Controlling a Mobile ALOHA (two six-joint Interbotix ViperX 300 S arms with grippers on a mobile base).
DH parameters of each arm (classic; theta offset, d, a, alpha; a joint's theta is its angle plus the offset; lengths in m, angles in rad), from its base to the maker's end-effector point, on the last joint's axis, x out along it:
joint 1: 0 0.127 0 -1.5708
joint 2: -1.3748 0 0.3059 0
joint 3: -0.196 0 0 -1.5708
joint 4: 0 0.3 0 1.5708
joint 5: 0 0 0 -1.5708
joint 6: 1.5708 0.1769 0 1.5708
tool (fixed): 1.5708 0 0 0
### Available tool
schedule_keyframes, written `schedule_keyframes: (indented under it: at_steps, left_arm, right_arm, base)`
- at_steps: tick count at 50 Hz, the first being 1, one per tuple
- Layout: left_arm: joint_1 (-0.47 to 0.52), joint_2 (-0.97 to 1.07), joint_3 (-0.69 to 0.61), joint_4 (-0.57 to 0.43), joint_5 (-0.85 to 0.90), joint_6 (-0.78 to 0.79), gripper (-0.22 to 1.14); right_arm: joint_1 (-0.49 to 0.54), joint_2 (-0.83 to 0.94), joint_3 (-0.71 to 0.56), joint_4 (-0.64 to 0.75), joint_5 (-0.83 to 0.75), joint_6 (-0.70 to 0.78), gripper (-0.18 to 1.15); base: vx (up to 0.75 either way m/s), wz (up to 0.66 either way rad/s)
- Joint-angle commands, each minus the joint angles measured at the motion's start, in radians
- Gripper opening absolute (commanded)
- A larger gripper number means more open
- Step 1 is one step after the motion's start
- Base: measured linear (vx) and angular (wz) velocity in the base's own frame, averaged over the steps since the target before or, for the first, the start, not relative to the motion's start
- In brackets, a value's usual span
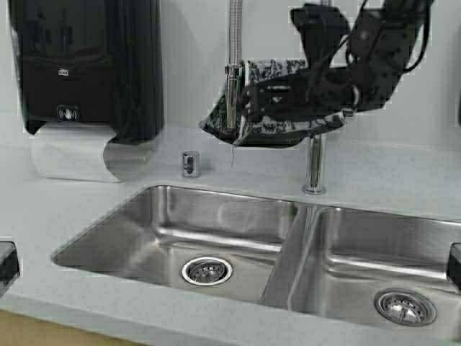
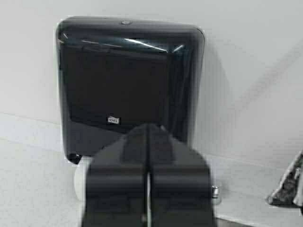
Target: Get the cloth and wipe up the spill under the wine glass
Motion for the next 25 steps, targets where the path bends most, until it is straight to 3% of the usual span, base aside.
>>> schedule_keyframes:
  at_steps: [1,25]
  left_arm:
    - [0.000,0.008,-0.009,-0.002,-0.002,0.002,0.02]
    - [0.002,0.008,-0.009,-0.002,0.006,0.005,0.02]
  right_arm:
    - [0.002,0.020,-0.055,-0.003,-0.012,0.003,1.03]
    - [-0.011,0.141,-0.219,0.011,-0.012,0.002,1.03]
  base:
    - [0.11,0.02]
    - [0.07,0.01]
